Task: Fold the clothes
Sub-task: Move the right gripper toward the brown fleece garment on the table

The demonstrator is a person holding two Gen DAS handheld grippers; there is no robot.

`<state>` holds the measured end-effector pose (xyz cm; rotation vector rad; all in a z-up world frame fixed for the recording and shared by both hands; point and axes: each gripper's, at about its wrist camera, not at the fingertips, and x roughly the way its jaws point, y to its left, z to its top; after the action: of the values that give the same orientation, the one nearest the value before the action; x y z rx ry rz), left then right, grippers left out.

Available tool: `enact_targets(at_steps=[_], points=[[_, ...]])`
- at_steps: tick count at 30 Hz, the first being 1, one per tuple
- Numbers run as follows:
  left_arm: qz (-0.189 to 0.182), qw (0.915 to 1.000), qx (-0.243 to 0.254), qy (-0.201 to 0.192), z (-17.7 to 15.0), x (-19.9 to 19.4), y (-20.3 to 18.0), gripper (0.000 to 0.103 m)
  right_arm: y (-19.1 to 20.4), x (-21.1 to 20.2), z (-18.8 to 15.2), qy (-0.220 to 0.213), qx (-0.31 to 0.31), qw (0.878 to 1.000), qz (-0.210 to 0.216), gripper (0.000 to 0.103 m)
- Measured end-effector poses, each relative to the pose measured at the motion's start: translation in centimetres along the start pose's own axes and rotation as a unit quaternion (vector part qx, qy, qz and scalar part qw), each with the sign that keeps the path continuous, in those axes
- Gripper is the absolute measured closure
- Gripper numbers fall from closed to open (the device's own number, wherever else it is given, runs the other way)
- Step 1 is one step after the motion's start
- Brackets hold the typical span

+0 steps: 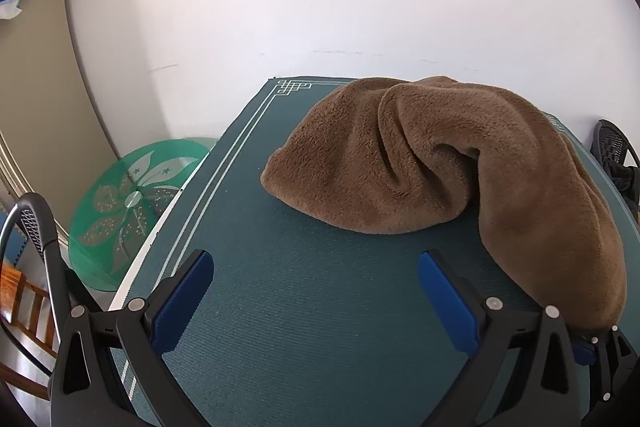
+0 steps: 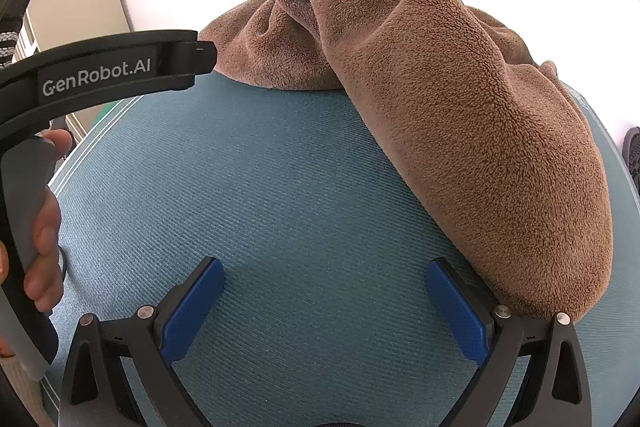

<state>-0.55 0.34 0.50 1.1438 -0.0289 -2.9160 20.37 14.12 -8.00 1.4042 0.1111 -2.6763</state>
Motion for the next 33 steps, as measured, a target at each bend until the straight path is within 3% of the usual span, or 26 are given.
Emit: enact_targets(at_steps=[9,19,26,29,31,33], points=[[0.004,0.9999,0.01,0.011,-0.5,0.5,-0.7,0.0,-1.3,-0.8,-1.4,0.0,0.0,1.0,0.001,0.0],[0.008,0.9984,0.022,0.051,-1.0,3.1,-1.3,0.001,-2.5,-2.2,-3.4,0.0,-0.003,1.0,0.004,0.0],[-0.004,0.996,0.012,0.088,-1.5,4.8,-1.1,0.0,-4.7,-7.0,-7.0,-0.02,-0.008,1.0,-0.009,0.001],[-0.007,0.9952,0.008,0.097,-1.5,5.1,-1.1,0.0,-7.3,-10.6,-6.3,-0.049,0.009,0.999,0.008,0.001],[-0.007,0.9949,0.007,0.1,-1.6,5.3,-1.2,0.0,-9.4,-13.4,-3.6,-0.076,0.036,0.996,0.029,0.001],[-0.005,0.9947,0.009,0.102,-1.7,5.5,-1.2,0.0,-8.9,-11.9,-2.6,-0.1,0.065,0.992,0.043,0.001]])
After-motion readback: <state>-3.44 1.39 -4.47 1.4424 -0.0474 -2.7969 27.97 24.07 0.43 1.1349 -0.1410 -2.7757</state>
